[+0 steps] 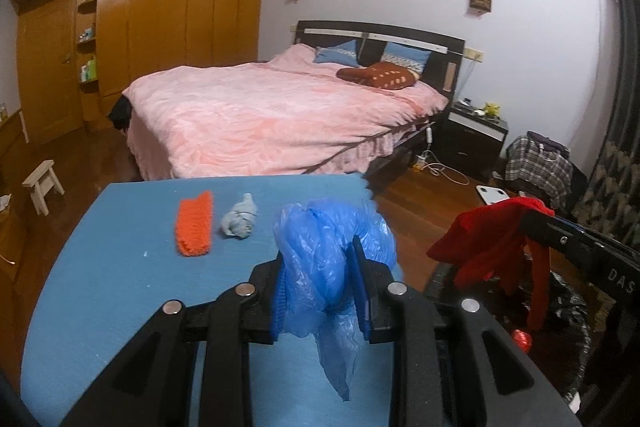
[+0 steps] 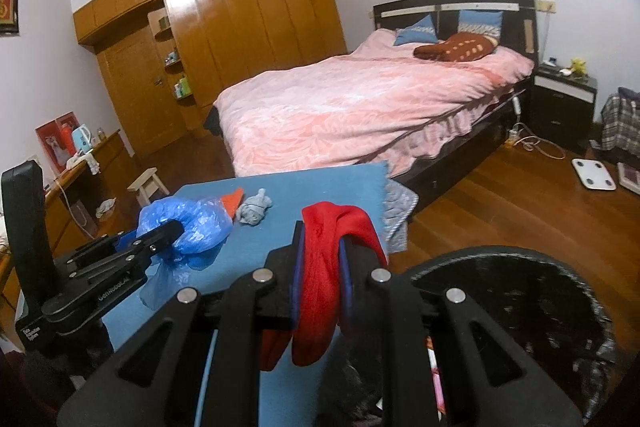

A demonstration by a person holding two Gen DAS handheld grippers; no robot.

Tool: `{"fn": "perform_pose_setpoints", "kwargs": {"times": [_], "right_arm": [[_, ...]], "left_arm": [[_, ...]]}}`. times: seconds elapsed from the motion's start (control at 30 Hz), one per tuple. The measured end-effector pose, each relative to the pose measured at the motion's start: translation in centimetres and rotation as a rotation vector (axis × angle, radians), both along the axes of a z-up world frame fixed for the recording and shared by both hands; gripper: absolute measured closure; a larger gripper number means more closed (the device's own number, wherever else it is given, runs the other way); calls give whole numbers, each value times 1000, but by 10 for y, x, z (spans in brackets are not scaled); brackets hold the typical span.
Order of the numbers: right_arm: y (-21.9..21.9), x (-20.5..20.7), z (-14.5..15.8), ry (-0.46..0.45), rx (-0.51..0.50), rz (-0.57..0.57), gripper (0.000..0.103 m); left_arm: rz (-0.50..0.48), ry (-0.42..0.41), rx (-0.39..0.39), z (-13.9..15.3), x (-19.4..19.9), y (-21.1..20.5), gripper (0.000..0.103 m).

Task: Collect trash
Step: 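Carry the blue bag and red glove over the bin and release both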

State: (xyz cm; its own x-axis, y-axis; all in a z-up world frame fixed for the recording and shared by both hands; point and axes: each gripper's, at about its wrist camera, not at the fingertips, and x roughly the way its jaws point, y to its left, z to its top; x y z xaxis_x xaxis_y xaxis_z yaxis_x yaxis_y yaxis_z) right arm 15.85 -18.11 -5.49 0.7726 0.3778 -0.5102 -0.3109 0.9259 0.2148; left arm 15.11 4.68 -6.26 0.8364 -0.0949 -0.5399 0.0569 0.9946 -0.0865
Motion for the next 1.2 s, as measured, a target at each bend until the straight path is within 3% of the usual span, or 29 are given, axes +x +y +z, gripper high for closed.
{"fn": "perform_pose_setpoints", "kwargs": {"times": [0.6,1.2], "right_arm": [[-82,-59,-1,-14,-31,-171,88],[-156,-74,-36,53,-37,-315,86]], "left_arm": [[-191,-20,9,11,-30,-88,75],[-378,10,26,-13,-18,-184,75]]}}
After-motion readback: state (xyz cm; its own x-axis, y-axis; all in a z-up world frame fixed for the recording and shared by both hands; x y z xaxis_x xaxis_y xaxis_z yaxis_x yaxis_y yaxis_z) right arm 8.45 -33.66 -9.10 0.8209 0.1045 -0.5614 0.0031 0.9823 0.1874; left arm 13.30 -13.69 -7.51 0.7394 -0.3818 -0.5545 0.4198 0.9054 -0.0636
